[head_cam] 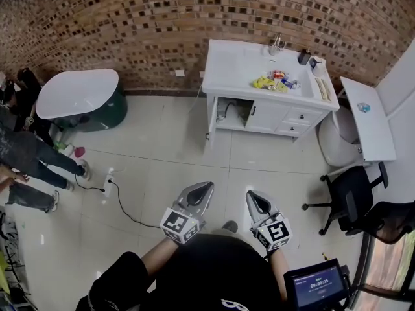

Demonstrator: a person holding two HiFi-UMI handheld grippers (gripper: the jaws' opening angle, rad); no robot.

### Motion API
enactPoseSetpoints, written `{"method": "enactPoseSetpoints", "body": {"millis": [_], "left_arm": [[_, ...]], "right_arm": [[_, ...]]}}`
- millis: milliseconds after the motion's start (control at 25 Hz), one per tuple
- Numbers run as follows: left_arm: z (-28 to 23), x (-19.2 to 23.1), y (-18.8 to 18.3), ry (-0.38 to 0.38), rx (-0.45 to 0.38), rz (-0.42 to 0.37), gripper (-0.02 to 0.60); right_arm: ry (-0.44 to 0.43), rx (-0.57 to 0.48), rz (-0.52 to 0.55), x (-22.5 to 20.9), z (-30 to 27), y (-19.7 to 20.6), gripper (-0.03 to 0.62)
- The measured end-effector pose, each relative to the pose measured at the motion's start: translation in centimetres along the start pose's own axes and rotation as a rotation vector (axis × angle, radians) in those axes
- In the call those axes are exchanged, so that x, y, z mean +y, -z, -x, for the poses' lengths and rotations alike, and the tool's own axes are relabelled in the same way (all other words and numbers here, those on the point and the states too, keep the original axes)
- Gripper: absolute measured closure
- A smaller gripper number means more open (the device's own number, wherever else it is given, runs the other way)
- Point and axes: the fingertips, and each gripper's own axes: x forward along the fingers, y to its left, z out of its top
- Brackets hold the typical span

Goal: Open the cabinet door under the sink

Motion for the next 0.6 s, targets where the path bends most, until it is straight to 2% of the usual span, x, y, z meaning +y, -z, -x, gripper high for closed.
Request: {"method": "enactPoseSetpoints", "body": {"millis": [280, 600], "left_arm": [[1.3, 1.5, 0.5, 0.001, -0.005, 0.007, 0.565], [1.4, 1.4, 0.7, 0.014, 0.006, 0.017, 0.565]], "right_arm": [[-0.002, 0.008, 0.010, 1.9, -1.2, 0.4, 0.603], [0.020, 0.027, 0.001, 1.8, -0.9, 0.8, 0.603]]}}
